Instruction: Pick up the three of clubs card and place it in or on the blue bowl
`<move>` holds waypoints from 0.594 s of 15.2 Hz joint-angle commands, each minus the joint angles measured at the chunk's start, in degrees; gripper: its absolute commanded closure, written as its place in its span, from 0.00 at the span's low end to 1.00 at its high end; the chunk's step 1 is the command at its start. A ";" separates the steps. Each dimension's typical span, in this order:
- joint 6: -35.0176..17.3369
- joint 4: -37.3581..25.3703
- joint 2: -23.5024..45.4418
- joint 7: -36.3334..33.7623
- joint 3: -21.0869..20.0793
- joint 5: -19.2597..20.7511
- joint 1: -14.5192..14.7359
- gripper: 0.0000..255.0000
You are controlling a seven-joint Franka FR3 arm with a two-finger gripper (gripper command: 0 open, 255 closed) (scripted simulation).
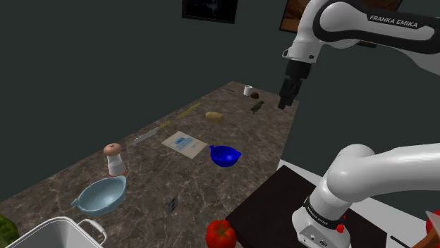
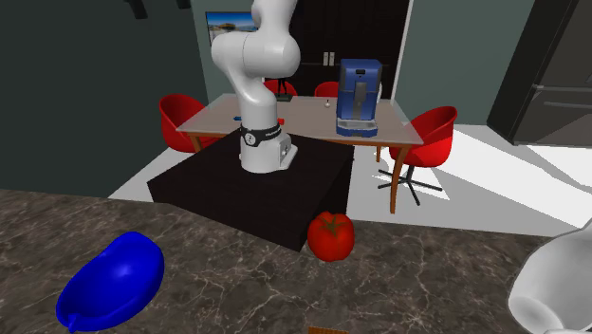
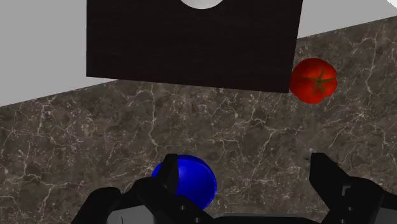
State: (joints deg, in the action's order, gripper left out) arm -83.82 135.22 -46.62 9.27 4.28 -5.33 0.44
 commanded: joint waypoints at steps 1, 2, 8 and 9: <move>0.00 0.00 0.00 0.00 0.00 0.00 0.00 0.00; -0.81 -0.07 1.54 -1.06 -1.22 -0.53 0.42 0.00; -5.46 -1.95 12.13 -7.33 -8.09 -3.02 2.74 0.00; -6.17 -2.50 14.09 -8.36 -9.17 -3.30 3.07 0.00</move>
State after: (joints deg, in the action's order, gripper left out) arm -89.20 133.47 -34.81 1.80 -3.95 -8.44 3.25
